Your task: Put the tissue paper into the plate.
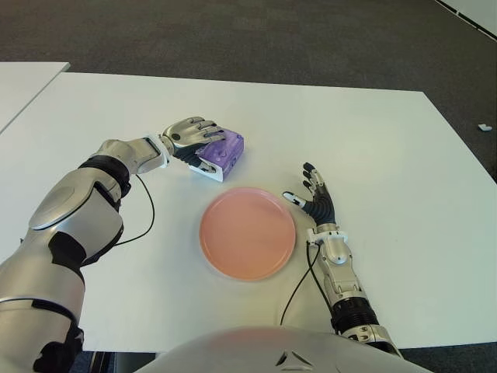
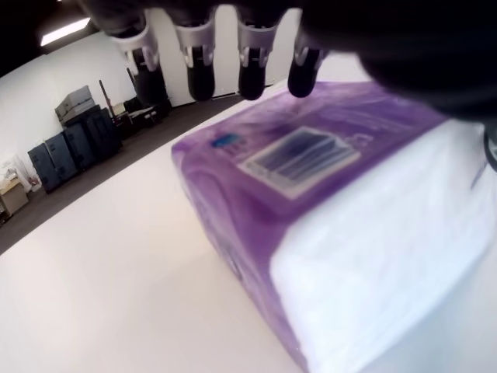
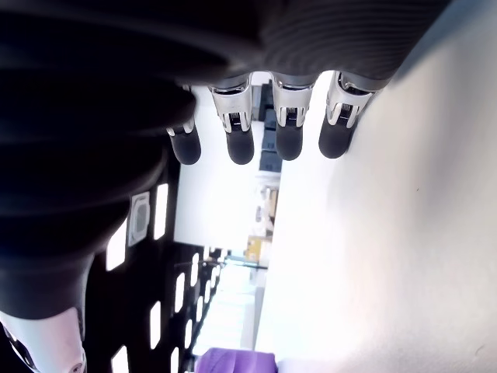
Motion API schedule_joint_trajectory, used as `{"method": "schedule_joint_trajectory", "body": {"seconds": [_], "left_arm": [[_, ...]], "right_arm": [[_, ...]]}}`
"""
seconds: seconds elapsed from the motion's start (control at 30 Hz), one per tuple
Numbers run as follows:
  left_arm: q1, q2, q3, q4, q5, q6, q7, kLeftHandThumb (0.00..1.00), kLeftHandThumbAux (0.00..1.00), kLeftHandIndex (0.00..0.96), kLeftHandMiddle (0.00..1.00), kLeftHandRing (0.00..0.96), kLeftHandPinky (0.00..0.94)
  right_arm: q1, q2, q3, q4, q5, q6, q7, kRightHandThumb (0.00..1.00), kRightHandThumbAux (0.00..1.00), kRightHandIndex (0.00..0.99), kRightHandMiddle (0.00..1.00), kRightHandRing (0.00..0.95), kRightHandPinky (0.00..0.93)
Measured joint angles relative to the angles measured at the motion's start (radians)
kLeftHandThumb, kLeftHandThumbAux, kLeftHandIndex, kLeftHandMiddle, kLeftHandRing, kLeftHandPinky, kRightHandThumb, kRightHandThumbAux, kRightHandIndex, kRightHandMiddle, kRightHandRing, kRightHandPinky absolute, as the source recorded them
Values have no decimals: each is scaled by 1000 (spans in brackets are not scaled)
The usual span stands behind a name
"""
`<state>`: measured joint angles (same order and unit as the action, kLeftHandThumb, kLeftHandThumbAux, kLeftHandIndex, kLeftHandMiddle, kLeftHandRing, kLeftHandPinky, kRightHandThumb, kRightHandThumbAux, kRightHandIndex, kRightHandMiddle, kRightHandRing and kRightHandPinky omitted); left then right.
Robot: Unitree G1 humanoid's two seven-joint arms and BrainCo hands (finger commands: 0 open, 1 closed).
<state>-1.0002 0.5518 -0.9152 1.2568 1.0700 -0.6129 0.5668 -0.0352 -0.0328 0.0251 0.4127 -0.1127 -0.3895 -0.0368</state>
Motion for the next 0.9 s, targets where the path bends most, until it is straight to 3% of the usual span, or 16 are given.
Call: {"method": "schedule_joint_trajectory", "body": {"seconds": [0.5,0.9], "left_arm": [[2,-18,3,-4,3,6,31,269,163,0,0,0,0],[80,-94,-94,48,71,176,179,259,164,0,0,0,0]], "right_arm": [[10,-8,7,-13,0,0,8,0,708,0,0,0,0],[37,-5,22,-41,2,0,22,0,748,0,0,0,0]]}}
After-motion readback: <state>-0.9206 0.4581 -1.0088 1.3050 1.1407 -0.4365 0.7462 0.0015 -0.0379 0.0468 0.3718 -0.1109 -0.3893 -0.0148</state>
